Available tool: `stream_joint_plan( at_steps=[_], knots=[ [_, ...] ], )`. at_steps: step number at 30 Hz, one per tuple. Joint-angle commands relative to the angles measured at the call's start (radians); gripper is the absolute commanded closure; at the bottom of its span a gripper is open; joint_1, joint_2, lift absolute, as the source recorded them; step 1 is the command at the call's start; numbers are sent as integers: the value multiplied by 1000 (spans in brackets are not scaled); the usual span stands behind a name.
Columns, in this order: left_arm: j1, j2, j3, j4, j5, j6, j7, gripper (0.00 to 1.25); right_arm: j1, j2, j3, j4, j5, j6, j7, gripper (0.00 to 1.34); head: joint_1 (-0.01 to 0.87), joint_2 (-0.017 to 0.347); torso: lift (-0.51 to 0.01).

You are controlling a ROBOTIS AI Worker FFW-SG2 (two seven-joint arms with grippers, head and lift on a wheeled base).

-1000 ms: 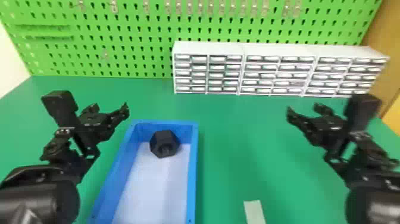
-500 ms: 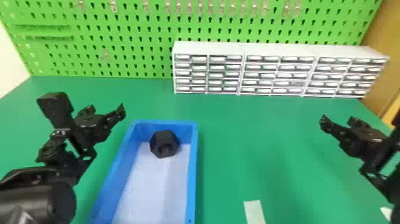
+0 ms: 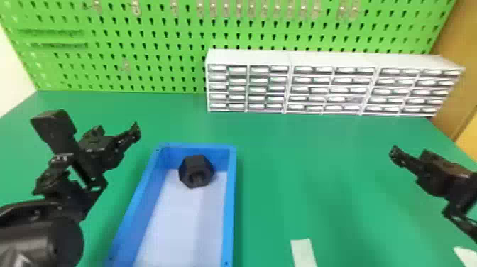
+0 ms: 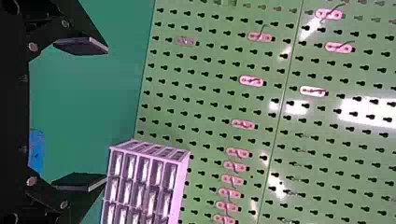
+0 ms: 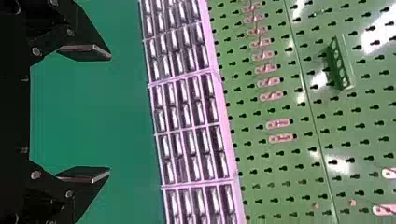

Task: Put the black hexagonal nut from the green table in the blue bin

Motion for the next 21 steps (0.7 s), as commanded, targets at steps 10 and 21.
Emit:
stream_joint_plan(
  at_steps=[10,21],
  knots=[
    [12,0,16,2,49,0,26,295,14,63,-60,22,21,-29,30,401,666,32,-100],
    [13,0,15,5,64,0,30,295,9,68,-55,48,-7,-52,29,401,666,32,-100]
  ],
)
